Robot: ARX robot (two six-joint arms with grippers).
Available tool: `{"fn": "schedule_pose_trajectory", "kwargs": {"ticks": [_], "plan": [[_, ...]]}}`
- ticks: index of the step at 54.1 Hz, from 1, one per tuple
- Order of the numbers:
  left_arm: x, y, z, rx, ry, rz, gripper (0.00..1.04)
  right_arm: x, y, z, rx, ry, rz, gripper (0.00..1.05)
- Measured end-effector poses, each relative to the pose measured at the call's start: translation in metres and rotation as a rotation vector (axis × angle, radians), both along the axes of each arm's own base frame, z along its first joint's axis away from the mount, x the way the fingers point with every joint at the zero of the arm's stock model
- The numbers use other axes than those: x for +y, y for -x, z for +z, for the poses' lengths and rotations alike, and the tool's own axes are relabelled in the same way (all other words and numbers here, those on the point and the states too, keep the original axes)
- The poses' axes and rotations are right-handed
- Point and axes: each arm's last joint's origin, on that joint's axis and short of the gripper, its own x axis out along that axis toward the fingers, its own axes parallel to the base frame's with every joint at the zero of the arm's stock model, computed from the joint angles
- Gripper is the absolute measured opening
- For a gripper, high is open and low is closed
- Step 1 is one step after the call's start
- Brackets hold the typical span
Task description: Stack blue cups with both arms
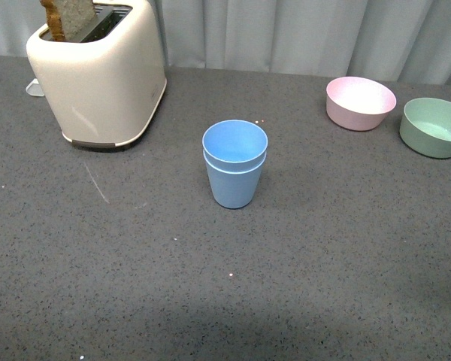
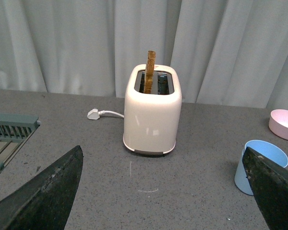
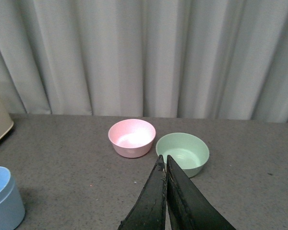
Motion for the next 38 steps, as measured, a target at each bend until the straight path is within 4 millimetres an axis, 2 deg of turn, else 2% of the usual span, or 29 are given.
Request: {"fn": "schedule_pose_trajectory", "kwargs": {"ticks": [15,38], "plan": [[0.000,0.000,0.000,0.000,0.000,0.000,0.98,-0.001,0.019,0.000,0.000,0.000,-0.001,0.01],[0.000,0.000,0.000,0.000,0.000,0.000,0.98,-0.001,0.038,0.004,-0.014,0.000,-0.001,0.01]]}}
